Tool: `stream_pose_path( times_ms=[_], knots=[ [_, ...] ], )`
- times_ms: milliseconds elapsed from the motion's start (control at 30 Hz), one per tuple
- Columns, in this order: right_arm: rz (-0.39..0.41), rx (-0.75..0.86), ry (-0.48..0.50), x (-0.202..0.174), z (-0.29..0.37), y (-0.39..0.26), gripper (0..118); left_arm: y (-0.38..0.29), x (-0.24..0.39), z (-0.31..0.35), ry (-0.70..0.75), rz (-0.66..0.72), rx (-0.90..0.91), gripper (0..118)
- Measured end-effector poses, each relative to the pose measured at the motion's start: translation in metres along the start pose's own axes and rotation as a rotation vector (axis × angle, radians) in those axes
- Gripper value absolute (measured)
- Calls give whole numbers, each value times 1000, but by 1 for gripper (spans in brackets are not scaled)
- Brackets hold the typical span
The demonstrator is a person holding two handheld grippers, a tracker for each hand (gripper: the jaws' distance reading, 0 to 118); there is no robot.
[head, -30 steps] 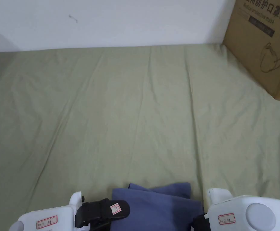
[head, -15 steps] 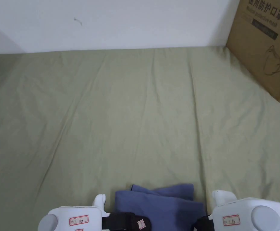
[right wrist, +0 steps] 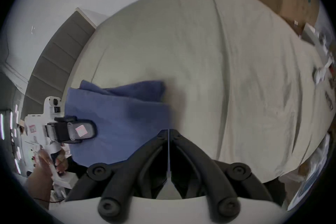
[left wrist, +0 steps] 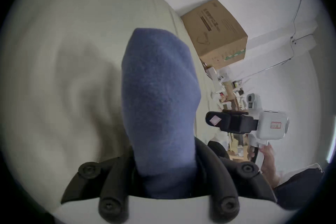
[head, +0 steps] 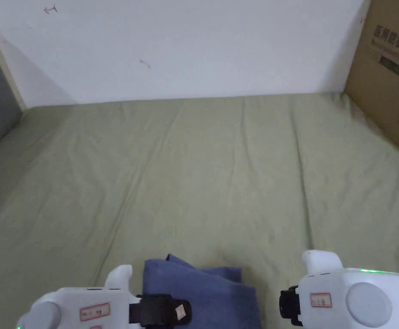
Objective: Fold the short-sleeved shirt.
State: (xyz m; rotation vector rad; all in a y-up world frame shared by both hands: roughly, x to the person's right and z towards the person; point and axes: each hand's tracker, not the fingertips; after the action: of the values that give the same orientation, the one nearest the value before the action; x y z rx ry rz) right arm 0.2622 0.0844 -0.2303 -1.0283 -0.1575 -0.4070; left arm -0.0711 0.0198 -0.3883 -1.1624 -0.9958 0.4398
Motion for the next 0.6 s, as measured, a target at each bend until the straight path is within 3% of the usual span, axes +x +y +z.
stream_pose_path(
  times_ms=[200, 300, 600],
  knots=[
    [-18, 54, -80, -65, -20, 26, 1, 27, -54, 107, 166, 31, 107, 20],
    [23, 73, -120, -111, -34, 32, 1, 31, -72, 149, 200, 56, 125, 20],
    [118, 39, -50, -252, -88, 27, 1, 69, -161, 245, 355, 36, 110, 20]
  ],
)
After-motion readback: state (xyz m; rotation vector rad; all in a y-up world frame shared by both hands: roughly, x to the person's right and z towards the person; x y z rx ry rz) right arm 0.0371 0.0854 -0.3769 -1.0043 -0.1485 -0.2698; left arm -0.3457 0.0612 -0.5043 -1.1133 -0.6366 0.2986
